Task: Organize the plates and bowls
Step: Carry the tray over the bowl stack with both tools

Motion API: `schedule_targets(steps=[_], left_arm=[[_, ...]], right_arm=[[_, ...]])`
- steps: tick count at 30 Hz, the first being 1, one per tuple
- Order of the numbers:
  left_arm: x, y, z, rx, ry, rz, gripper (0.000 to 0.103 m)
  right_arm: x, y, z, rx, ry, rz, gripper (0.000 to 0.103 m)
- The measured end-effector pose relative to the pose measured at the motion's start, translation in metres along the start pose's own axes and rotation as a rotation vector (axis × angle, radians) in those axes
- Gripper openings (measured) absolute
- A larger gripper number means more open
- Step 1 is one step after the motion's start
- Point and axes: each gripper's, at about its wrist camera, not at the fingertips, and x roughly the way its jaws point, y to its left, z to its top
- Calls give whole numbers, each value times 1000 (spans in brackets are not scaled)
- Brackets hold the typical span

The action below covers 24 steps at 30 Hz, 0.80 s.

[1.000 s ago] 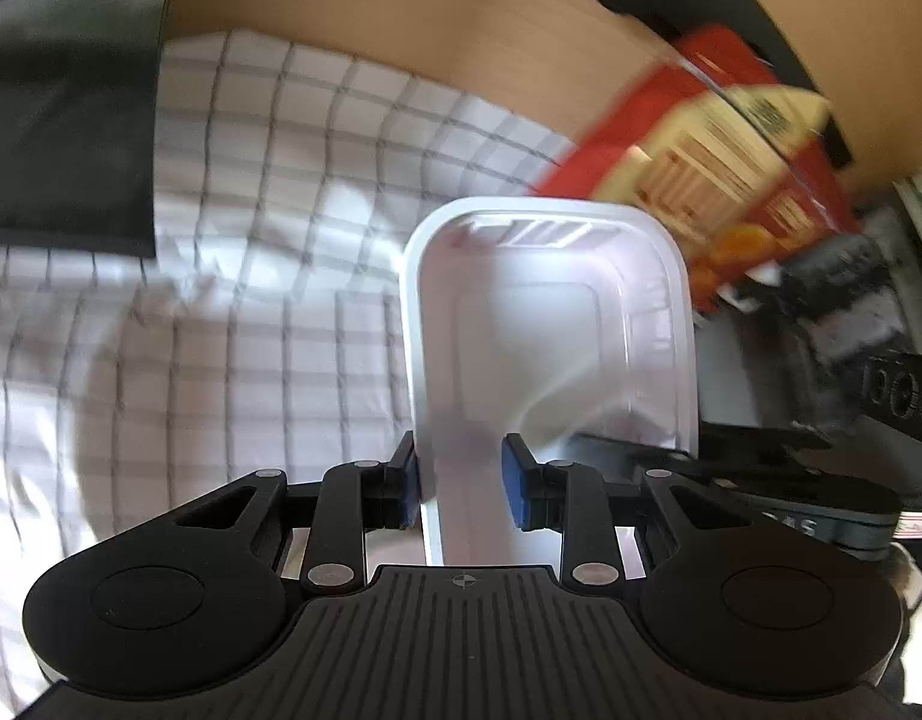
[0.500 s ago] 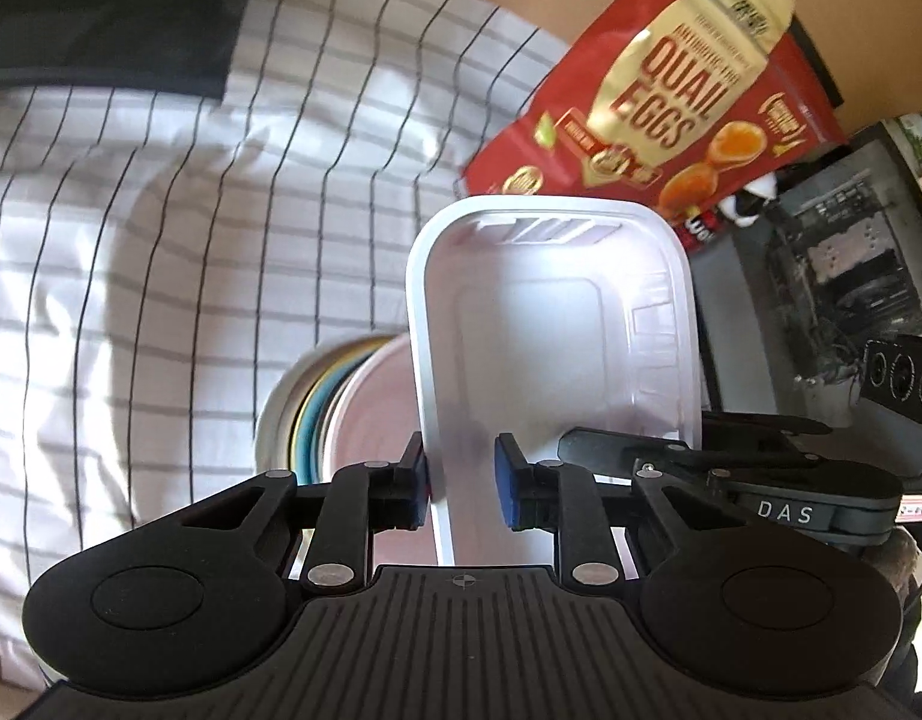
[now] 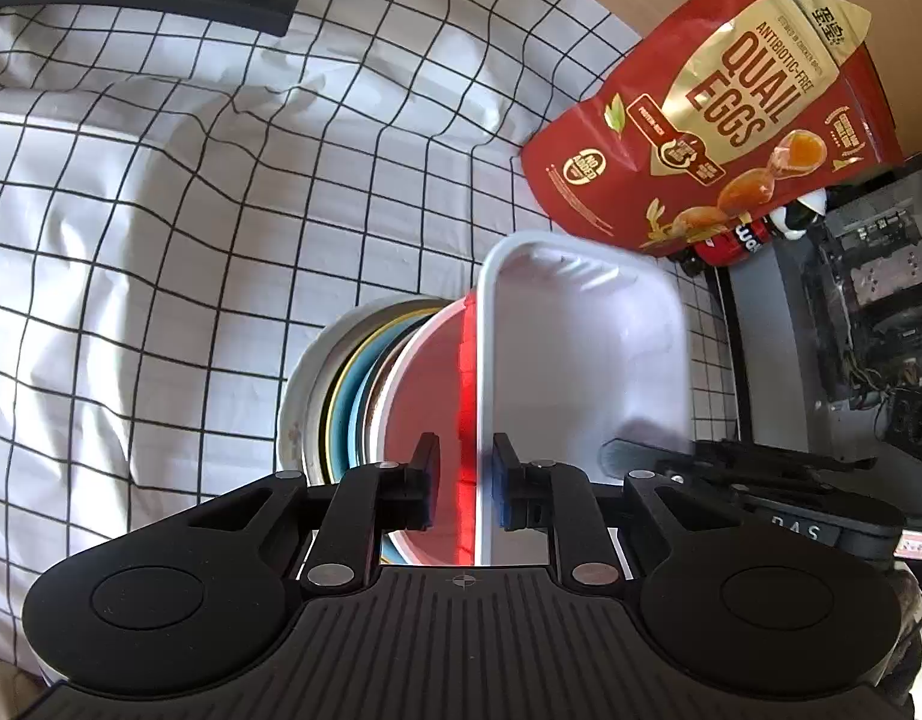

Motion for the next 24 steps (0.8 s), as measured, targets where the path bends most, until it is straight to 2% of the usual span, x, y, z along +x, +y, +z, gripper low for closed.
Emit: schedule_targets(steps=[2, 4, 6, 7, 8, 12, 19, 24], left_arm=[[-1, -2, 0, 4, -7, -2, 18], [0, -3, 0, 3, -4, -11, 18], [0, -4, 0, 3, -1, -19, 18], [0, -6, 0, 3, 2, -27, 18], [0, -7, 1, 3, 3, -28, 19], [-3, -8, 10, 11, -18, -14, 19], [8, 6, 23, -39, 1, -11, 18], [9, 9, 24, -48, 18, -21, 18]], right_arm=[[-5, 2, 0, -33, -5, -14, 32], [-8, 2, 0, -50, -17, -37, 32], [-8, 3, 1, -61, -15, -37, 31], [-6, 3, 2, -62, -7, -33, 24], [-4, 5, 3, -62, 1, -31, 22], [-1, 13, 9, -80, -19, -59, 22], [12, 10, 25, -55, -15, -66, 19], [13, 9, 22, -54, -7, -60, 19]])
